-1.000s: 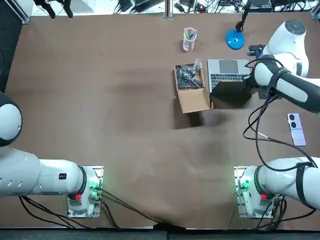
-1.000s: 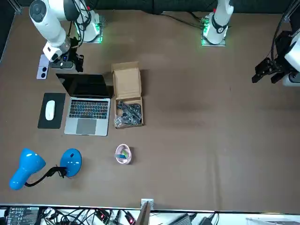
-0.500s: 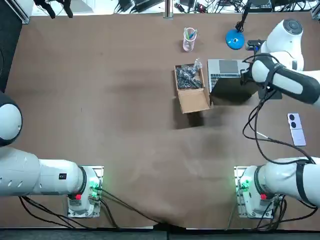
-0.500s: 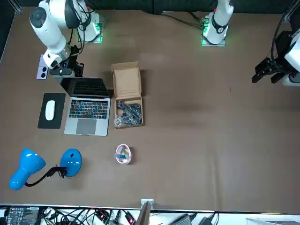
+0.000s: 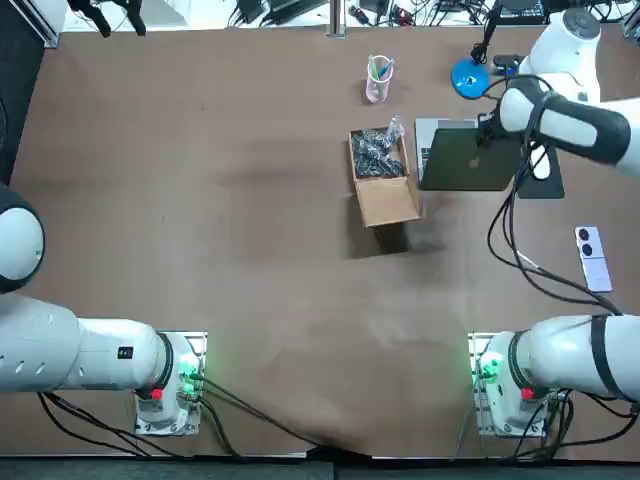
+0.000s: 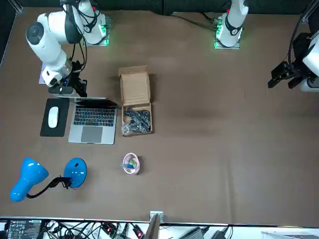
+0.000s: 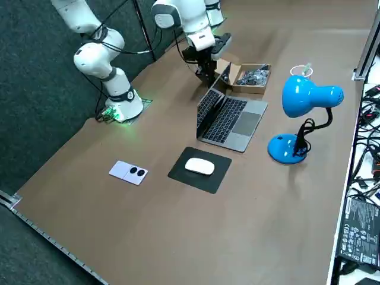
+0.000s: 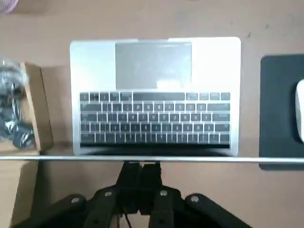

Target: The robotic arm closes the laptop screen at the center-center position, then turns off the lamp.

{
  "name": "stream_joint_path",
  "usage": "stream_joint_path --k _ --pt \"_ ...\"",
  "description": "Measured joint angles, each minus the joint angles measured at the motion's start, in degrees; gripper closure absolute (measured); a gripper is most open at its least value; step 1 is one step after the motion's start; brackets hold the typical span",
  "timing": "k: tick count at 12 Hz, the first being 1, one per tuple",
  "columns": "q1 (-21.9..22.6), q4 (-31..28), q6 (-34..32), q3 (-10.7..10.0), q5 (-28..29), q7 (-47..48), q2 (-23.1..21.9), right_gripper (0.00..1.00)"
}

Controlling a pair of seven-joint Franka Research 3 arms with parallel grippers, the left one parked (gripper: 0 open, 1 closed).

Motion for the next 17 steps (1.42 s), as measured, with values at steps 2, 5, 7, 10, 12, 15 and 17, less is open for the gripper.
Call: stream_joint_path --k 2,5,7,10,12,15,17 --pt "-0.68 2.79 2.09 -0.04 0.00 0.00 3.58 0.98" --pt "-1.23 5.91 6.69 -0.09 0.00 0.00 9.37 0.98" --pt "-1.32 8.28 8.14 -0.09 -0.01 0.00 12.85 0.98" --pt "-1.40 14.06 9.16 -0.19 -0.02 0.00 19.84 0.98" --pt "-1.40 16.11 11.90 -0.23 -0.04 -0.03 23.70 0.98" --pt "-1.40 18.53 16.99 -0.32 -0.07 -0.13 29.74 0.98" --pt "-1.40 20.29 18.34 -0.44 -0.09 -0.21 32.56 0.98"
